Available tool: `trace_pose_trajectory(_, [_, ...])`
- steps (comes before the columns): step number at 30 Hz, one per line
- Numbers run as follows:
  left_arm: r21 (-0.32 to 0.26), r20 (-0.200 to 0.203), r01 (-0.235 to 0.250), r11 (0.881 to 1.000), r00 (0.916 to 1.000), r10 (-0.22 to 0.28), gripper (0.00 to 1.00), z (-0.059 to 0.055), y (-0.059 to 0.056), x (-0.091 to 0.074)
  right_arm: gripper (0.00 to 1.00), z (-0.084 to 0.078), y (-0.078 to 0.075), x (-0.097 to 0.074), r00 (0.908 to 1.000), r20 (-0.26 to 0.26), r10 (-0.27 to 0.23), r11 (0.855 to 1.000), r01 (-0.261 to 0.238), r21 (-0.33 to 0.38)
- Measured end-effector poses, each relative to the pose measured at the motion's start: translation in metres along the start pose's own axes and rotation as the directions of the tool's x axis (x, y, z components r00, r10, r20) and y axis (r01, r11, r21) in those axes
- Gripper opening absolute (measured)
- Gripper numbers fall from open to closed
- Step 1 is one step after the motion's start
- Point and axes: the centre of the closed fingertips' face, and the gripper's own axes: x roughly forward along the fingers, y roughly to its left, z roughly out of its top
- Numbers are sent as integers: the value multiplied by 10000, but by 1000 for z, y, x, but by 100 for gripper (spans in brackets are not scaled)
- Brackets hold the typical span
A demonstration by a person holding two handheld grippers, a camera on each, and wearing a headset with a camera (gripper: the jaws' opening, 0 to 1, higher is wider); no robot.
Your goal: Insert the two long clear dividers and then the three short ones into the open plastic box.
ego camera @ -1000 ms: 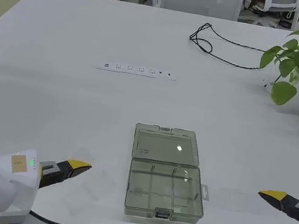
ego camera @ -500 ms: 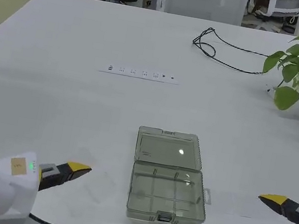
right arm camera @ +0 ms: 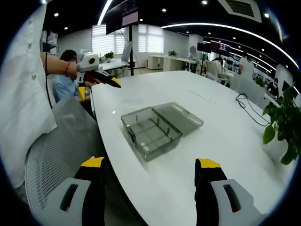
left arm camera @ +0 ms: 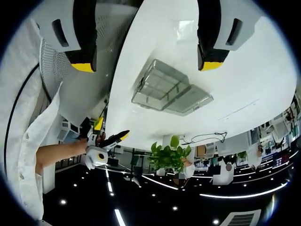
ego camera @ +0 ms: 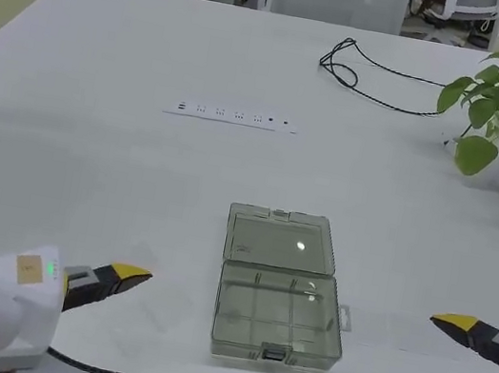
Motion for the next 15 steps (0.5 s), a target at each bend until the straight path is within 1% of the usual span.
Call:
trace_pose_trajectory(3, [-20, 18, 40, 10000, 10000, -40, 90, 1, 0, 1, 77, 1, 0, 1, 10000, 21, -27, 10000, 27, 26])
trace_pose_trajectory(6, [8, -67, 89, 10000, 9999, -89, 90, -1, 0, 3, 77, 1, 1, 1, 10000, 59, -44, 10000, 44, 57])
trace_pose_trajectory(15, [22, -124, 167, 9999, 9998, -167, 89, 0, 2, 6, 77, 0, -1, 1, 9999, 76, -104, 9998, 103, 140])
